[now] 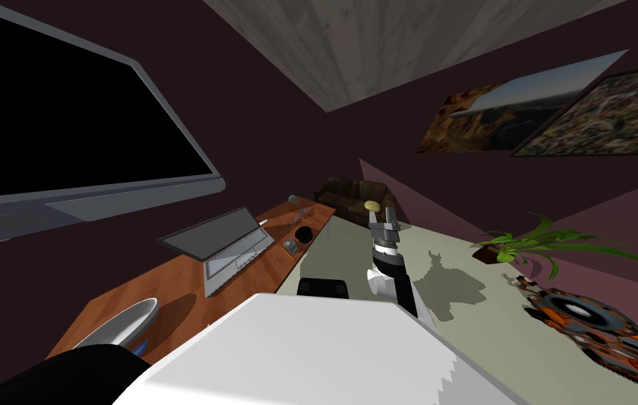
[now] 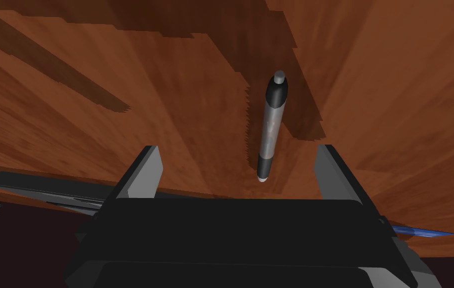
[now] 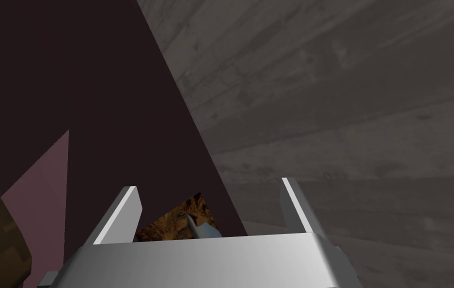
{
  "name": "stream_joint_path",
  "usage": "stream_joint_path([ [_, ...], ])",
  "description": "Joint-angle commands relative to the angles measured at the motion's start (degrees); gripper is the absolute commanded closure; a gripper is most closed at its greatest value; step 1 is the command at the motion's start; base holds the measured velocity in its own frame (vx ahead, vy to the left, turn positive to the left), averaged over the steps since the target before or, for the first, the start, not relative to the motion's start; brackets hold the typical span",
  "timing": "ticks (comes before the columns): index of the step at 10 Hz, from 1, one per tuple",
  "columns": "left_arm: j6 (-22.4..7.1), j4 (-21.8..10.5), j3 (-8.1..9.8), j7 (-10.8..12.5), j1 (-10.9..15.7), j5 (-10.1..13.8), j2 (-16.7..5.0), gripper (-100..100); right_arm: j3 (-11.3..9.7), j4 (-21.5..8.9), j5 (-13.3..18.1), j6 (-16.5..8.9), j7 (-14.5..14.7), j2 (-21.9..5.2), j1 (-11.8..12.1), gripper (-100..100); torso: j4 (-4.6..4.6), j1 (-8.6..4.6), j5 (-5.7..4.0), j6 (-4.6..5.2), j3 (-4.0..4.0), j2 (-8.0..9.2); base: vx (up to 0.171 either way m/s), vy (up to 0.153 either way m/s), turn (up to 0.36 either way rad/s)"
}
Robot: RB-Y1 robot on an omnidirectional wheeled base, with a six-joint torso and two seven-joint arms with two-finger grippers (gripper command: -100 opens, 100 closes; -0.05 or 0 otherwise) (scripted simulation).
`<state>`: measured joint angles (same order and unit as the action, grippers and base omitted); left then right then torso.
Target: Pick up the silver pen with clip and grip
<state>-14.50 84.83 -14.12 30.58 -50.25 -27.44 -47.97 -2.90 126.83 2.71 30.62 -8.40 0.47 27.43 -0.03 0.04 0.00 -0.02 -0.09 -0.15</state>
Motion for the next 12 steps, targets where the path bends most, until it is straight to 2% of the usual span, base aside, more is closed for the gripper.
stream_joint_path([
  [1,0.2,-0.3,-0.13,2.7,-0.1,-2.3,0.2,-100,0.0,0.0,0.0,0.0,0.0,0.0,0.0,0,0.0,0.0,0.0,0.0,0.0,0.0,0.036,0.015,0.003],
  [2,0.2,-0.2,-0.1,1.5,0.0,-1.4,0.1,-100,0.0,0.0,0.0,0.0,0.0,0.0,0.0,0,0.01,-0.01,0.0,0.0,0.02,0.05,0.012,0.005,0.0],
  [3,0.2,-0.2,-0.11,1.9,0.0,-1.6,0.1,100,0.0,0.0,0.0,0.0,0.0,0.0,0.0,0,0.02,-0.04,-0.01,0.0,0.07,0.12,0.0,0.0,0.0],
  [7,0.2,-0.2,-0.1,1.9,0.0,-1.6,0.1,100,0.0,0.0,0.0,0.0,0.0,0.0,0.0,0,0.05,-0.06,0.0,0.01,0.11,0.2,0.0,0.001,0.0],
  [8,0.2,-0.2,-0.1,1.9,0.0,-1.6,0.1,0,0.0,0.0,0.0,0.0,0.0,0.0,0.0,0,0.05,-0.06,0.0,0.01,0.12,0.21,0.0,0.0,0.0],
  [9,-1.2,-0.3,0.24,-1.0,2.1,1.3,-0.1,100,0.0,0.0,0.0,0.0,0.0,0.0,0.0,0,0.05,-0.05,0.0,0.01,0.12,0.21,-0.061,-0.02,0.043],
  [10,-1.2,-0.3,0.24,-2.2,2.1,2.6,-0.1,100,0.0,0.0,0.0,0.0,0.0,0.0,0.0,0,0.09,-0.11,-0.03,0.03,0.21,0.36,-0.072,-0.029,0.011],
  [11,-2.7,-0.4,0.61,-3.9,4.2,4.8,-0.4,100,0.0,0.0,0.0,0.0,0.0,0.0,0.0,0,0.1,-0.15,-0.01,-0.01,0.26,0.45,-0.093,-0.032,0.051],
  [12,-2.7,-0.4,0.61,-5.5,4.2,6.8,-0.4,100,0.0,0.0,0.0,0.0,0.0,0.0,0.0,0,0.13,-0.15,-0.04,0.0,0.31,0.52,-0.075,-0.017,0.016],
])
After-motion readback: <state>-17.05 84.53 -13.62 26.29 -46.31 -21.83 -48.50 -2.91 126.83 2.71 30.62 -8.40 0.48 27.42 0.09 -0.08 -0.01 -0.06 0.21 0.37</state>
